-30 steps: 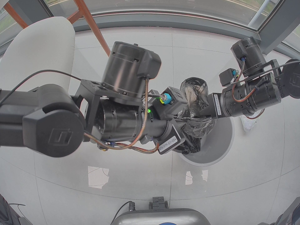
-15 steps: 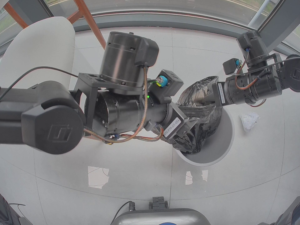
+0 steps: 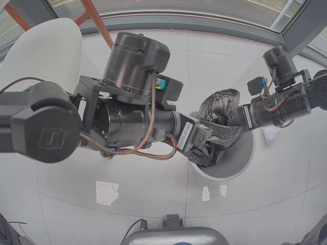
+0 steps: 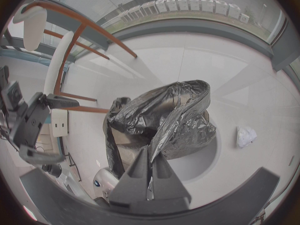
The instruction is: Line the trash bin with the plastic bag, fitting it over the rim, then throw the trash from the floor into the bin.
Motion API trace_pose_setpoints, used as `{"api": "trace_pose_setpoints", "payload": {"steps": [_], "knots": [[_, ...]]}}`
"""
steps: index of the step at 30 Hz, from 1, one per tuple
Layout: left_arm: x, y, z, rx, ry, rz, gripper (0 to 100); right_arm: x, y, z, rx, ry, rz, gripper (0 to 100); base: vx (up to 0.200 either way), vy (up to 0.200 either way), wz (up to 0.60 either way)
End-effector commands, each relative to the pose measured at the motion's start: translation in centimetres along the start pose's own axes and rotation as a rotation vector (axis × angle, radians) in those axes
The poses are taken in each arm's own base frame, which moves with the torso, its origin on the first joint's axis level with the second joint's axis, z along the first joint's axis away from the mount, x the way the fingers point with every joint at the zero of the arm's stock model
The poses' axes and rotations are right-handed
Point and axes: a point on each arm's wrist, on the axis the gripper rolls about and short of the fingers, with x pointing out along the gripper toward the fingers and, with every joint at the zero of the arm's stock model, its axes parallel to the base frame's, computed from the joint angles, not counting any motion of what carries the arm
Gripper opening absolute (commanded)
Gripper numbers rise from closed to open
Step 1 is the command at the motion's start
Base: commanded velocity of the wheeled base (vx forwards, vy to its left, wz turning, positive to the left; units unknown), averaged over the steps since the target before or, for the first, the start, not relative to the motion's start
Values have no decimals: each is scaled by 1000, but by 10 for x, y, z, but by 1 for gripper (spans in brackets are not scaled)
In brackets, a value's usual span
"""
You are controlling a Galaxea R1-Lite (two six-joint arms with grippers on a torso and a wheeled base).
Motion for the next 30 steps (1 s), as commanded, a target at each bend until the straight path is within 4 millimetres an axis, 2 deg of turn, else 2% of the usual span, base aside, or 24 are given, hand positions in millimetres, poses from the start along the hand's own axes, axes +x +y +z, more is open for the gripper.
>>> {"api": "trace_pose_setpoints", "payload": {"steps": [1,6,8,10,11,13,18,22,24,28,30], "knots": [[-27,6,-2,-186,68,13,100,-8,-13,-22,14,47,-19,0,0,0,0],[-44,5,-10,-458,184,-1,100,-11,-38,-21,39,39,-77,0,0,0,0],[-46,6,-12,-524,205,-14,100,-15,-38,-25,40,47,-63,0,0,0,0],[-46,6,-14,-590,232,-21,100,-21,-37,-40,39,74,-44,0,0,0,0],[-47,6,-14,-594,234,-22,100,-21,-37,-41,37,76,-44,0,0,0,0],[-44,6,-15,-662,245,-14,100,-18,-37,-56,43,123,-42,0,0,0,0],[-35,4,-19,-761,273,-6,100,-11,-53,-62,93,155,-78,0,0,0,0],[-33,6,-22,-781,291,-17,100,-10,-53,-72,97,187,-76,0,0,0,0],[-31,9,-27,-779,304,-5,100,-8,-59,-71,110,177,-89,0,0,0,0],[-30,8,-26,-782,280,-19,100,-1,-79,-65,141,123,-128,0,0,0,0],[-29,9,-25,-784,265,-25,100,-1,-83,-53,129,64,-124,0,0,0,0]]}}
